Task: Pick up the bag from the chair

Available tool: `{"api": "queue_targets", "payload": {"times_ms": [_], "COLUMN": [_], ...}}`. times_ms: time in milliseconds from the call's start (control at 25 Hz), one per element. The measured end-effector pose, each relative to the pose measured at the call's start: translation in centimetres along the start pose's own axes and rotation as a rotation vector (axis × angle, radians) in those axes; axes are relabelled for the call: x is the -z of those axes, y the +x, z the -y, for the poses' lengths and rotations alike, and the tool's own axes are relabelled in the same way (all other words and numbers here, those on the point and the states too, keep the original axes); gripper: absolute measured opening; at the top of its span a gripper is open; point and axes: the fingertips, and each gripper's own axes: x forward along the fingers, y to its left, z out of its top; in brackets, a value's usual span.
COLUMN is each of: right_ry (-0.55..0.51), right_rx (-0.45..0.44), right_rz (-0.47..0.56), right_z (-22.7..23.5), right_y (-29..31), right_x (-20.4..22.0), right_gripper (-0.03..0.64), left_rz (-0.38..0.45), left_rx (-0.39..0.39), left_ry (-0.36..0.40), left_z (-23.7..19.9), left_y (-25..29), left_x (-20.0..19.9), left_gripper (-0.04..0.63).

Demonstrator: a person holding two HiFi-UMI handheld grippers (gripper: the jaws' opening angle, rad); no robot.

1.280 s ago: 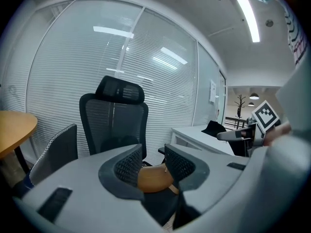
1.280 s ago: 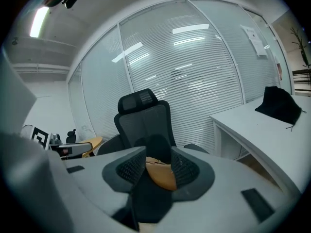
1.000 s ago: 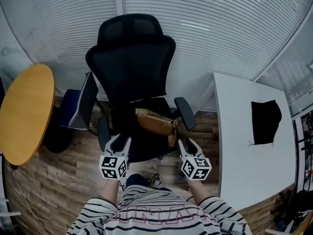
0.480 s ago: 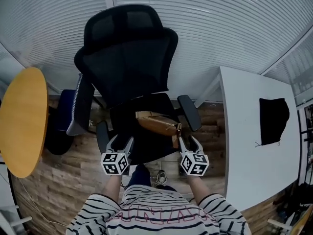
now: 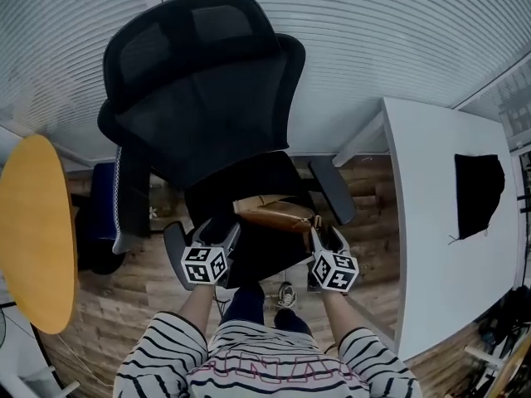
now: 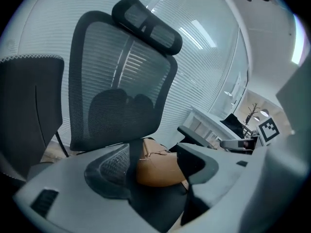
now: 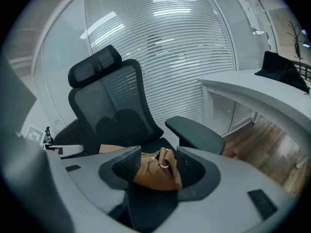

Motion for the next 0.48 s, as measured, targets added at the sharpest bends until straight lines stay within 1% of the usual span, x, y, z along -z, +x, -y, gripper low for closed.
{"api": "queue_targets", "payload": {"times_ms": [160, 280, 360, 480], "right_ry": [0.023, 0.041, 0.053, 0.064], "right_rx": [0.005, 0.008, 0.016, 0.017], "right_rz": [-0.006, -0.008, -0.013, -0.02], "right_z": [0.2, 0.3, 0.7, 1.2], "right_y": [1.9, 3.1, 3.8, 4.6], "right_x": [0.7, 1.1, 1.4, 1.8], "right_gripper": [0.233, 0.238, 0.239, 0.239], "left_rz": [-0.038, -0.085, -0.115, -0.129], "left_rx": [0.055, 0.089, 0.095, 0.112], "left_ry": [0.022, 0.025, 0.004, -0.039], "left_z": [-0.3, -0.6, -0.9, -1.1], "left_y": [3.2, 5.6, 7.0, 8.6], "left_x": [0.6, 1.8, 2.7, 3.5], "left_gripper": [0.29, 0.304, 0.31, 0.314]}}
